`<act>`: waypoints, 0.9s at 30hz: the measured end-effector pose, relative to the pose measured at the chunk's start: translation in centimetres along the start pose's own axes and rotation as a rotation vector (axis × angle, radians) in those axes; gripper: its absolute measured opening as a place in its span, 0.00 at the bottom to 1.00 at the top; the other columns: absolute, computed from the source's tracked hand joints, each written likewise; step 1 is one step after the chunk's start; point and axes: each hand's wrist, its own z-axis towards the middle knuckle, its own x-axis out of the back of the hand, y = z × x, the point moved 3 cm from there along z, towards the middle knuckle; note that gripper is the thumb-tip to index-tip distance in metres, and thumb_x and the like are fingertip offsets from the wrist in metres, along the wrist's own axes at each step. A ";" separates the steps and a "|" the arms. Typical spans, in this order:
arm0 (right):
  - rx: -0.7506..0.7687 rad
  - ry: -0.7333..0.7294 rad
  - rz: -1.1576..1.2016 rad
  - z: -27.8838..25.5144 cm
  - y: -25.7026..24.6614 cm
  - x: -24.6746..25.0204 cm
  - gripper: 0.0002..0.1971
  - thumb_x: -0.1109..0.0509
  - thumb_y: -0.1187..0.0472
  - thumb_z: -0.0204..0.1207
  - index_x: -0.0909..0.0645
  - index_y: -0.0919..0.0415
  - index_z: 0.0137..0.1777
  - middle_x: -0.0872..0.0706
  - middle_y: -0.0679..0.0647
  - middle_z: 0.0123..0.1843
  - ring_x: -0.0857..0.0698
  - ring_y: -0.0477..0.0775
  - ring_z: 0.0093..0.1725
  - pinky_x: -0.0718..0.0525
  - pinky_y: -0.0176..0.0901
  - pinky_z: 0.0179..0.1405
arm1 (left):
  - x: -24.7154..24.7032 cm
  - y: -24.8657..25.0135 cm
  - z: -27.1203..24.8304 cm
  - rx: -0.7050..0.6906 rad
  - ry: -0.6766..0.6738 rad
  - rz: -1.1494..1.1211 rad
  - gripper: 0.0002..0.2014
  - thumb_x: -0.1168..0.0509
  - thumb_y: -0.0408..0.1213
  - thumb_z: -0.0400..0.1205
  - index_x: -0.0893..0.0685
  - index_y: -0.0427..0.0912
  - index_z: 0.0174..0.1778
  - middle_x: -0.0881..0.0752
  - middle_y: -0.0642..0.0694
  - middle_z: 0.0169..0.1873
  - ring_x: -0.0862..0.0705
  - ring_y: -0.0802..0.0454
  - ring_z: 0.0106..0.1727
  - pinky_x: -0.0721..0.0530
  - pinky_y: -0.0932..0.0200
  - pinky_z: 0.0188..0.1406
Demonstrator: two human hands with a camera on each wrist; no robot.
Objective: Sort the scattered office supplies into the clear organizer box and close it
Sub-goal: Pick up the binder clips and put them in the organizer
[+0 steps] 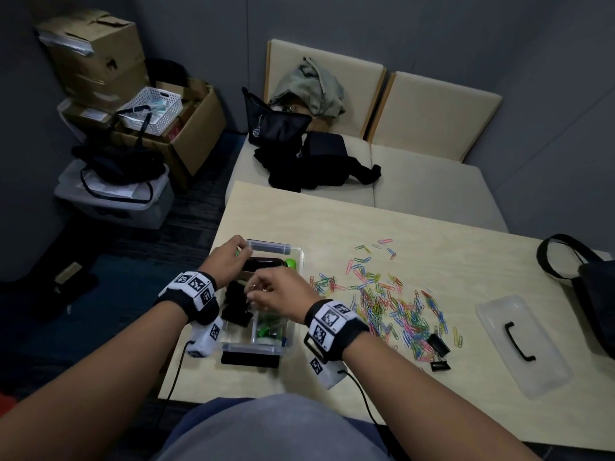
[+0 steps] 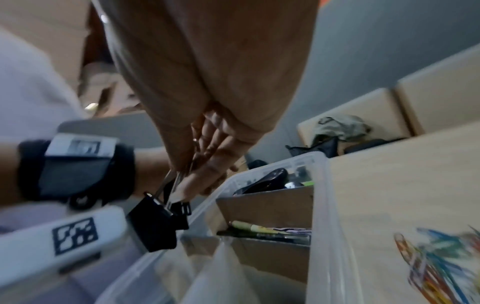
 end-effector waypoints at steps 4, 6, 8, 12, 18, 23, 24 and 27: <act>0.088 -0.112 -0.325 0.5 -0.6 -1.6 0.04 0.28 0.60 0.79 0.14 0.55 0.51 0.09 0.53 0.44 0.12 0.52 0.43 0.13 0.51 0.46 | -0.1 -0.4 -0.3 0.000 -0.030 -0.023 0.06 0.41 0.45 0.85 0.25 0.47 0.45 0.17 0.42 0.36 0.20 0.42 0.38 0.24 0.52 0.38; 0.124 -0.125 -0.477 0.3 -0.8 -2.2 0.06 0.29 0.59 0.79 0.14 0.55 0.53 0.10 0.55 0.47 0.13 0.58 0.47 0.15 0.52 0.45 | 0.1 -0.4 -0.4 -0.002 -0.050 -0.018 0.06 0.42 0.44 0.85 0.25 0.48 0.45 0.17 0.42 0.37 0.21 0.43 0.37 0.26 0.53 0.37; 0.153 -0.152 -0.609 0.1 -1.0 -2.9 0.07 0.30 0.60 0.79 0.16 0.59 0.54 0.12 0.61 0.49 0.14 0.64 0.49 0.19 0.50 0.40 | 0.1 -0.4 -0.5 -0.004 -0.059 -0.015 0.06 0.42 0.43 0.85 0.24 0.47 0.45 0.16 0.41 0.37 0.22 0.44 0.36 0.27 0.54 0.35; 0.205 -0.187 -0.834 0.1 -1.2 -4.4 0.07 0.30 0.61 0.78 0.16 0.64 0.52 0.12 0.64 0.44 0.14 0.67 0.45 0.27 0.48 0.33 | 0.0 -0.4 -0.6 -0.003 -0.040 -0.022 0.06 0.41 0.43 0.85 0.23 0.46 0.45 0.17 0.44 0.35 0.22 0.45 0.35 0.27 0.54 0.34; 0.294 -0.279 -1.025 0.7 -1.0 -6.8 0.06 0.31 0.62 0.79 0.15 0.62 0.49 0.11 0.61 0.41 0.12 0.64 0.43 0.25 0.46 0.32 | 0.1 -0.6 -0.6 -0.010 -0.040 -0.017 0.06 0.41 0.42 0.85 0.23 0.47 0.45 0.17 0.45 0.36 0.21 0.43 0.37 0.25 0.54 0.35; 0.297 -0.248 -0.921 1.5 -1.1 -7.9 0.11 0.27 0.58 0.76 0.14 0.67 0.48 0.12 0.65 0.43 0.14 0.66 0.44 0.26 0.49 0.34 | 0.2 -0.6 -0.7 -0.017 -0.044 0.005 0.06 0.42 0.42 0.85 0.23 0.48 0.45 0.15 0.44 0.39 0.18 0.40 0.41 0.25 0.53 0.37; 0.293 -0.263 -0.902 1.7 -0.9 -8.2 0.10 0.26 0.58 0.75 0.14 0.67 0.45 0.13 0.66 0.41 0.14 0.67 0.43 0.26 0.49 0.33 | 0.2 -0.5 -0.8 -0.018 -0.046 0.008 0.05 0.42 0.42 0.85 0.23 0.48 0.45 0.15 0.43 0.39 0.18 0.40 0.40 0.25 0.53 0.36; 0.282 -0.340 -0.914 2.3 0.3 -9.3 0.13 0.24 0.53 0.73 0.15 0.65 0.40 0.13 0.63 0.39 0.14 0.66 0.38 0.22 0.49 0.33 | 0.2 -0.3 -0.9 -0.026 -0.040 0.018 0.05 0.42 0.41 0.85 0.22 0.47 0.45 0.15 0.42 0.39 0.19 0.41 0.39 0.27 0.54 0.35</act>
